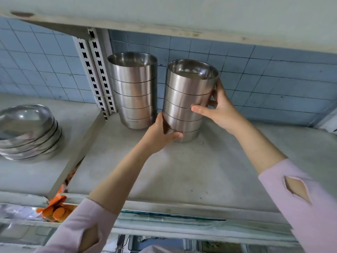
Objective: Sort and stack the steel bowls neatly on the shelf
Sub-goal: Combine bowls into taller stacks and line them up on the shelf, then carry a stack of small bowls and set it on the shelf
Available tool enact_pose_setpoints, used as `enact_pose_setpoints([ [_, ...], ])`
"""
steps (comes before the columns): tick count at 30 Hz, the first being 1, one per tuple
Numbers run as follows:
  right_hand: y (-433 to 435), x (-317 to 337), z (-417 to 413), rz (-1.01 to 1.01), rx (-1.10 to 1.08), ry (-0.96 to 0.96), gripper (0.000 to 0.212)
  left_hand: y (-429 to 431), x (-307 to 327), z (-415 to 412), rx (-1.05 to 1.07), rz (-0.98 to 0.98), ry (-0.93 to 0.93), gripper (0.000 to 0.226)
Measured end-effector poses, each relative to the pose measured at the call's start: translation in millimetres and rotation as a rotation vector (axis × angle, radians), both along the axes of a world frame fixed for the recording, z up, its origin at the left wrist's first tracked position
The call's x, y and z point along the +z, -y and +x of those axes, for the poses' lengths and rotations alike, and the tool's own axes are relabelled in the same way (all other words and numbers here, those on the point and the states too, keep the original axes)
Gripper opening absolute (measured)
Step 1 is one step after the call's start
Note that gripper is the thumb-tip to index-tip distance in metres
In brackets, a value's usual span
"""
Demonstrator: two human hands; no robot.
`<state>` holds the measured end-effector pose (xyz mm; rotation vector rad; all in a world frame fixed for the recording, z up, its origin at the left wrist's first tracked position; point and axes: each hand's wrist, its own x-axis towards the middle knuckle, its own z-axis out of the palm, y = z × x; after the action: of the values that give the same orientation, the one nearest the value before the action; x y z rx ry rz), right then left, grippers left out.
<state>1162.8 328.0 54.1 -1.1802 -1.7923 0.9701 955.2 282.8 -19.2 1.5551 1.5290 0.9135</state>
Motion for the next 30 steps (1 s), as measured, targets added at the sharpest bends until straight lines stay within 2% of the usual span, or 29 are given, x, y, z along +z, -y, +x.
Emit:
enact_pose_setpoints([
  [7,-37,1,5,-0.037,0.024,0.051,0.106,-31,0,12,0.041,-0.008,-0.034,0.098],
  [14,-39,6,8,-0.081,-0.005,0.031,0.121,-36,-1,23,0.082,-0.009,0.006,0.093],
  [18,-38,5,8,-0.106,0.008,-0.015,0.127,-35,-1,24,0.094,-0.025,0.010,0.103],
  [22,-36,6,8,-0.164,0.006,-0.042,0.119,-32,4,22,0.099,-0.053,-0.027,0.109],
  [27,-25,12,-9,-0.095,-0.160,-0.189,0.131,-13,6,20,0.107,-0.093,-0.046,0.105],
  [30,-24,24,-21,0.019,-0.261,-0.172,0.103,2,3,13,0.098,-0.066,-0.041,0.096],
])
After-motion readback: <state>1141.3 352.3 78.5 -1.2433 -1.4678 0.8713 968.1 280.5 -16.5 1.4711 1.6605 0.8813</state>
